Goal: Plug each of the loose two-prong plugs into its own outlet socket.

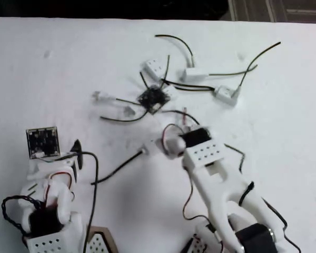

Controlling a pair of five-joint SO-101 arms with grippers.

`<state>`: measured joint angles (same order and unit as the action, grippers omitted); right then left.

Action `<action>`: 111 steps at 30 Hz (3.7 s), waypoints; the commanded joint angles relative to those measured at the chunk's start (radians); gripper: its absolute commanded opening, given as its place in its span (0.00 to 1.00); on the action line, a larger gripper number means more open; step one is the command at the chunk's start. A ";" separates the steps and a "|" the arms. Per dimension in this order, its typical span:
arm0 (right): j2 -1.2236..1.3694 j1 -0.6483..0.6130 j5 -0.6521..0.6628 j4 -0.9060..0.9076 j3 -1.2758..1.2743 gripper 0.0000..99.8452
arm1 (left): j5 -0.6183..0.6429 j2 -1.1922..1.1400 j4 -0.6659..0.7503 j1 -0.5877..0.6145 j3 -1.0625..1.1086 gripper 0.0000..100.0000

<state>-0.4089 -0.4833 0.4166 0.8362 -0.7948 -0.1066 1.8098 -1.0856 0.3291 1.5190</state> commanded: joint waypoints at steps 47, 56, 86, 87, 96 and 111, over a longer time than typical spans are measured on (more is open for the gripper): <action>0.344 -0.084 -0.005 0.317 0.594 0.09 | -0.011 0.007 0.018 0.008 -0.008 0.22; 0.426 -0.010 0.074 0.223 0.620 0.20 | -0.011 0.007 0.020 0.008 -0.008 0.22; 0.963 0.213 0.100 0.358 0.898 0.17 | -0.011 0.007 0.017 0.008 -0.008 0.22; 0.966 0.213 0.100 0.369 0.905 0.13 | -0.011 0.007 0.017 0.008 -0.008 0.22; 0.822 0.265 0.101 0.619 1.007 0.02 | -0.011 0.007 0.017 0.008 -0.008 0.22; 0.476 0.541 0.265 0.848 1.007 0.02 | -0.011 0.007 0.017 0.008 -0.008 0.22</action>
<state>0.1619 0.0000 0.6467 1.6464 0.1718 -0.1066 1.8098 -1.0856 0.3291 1.5190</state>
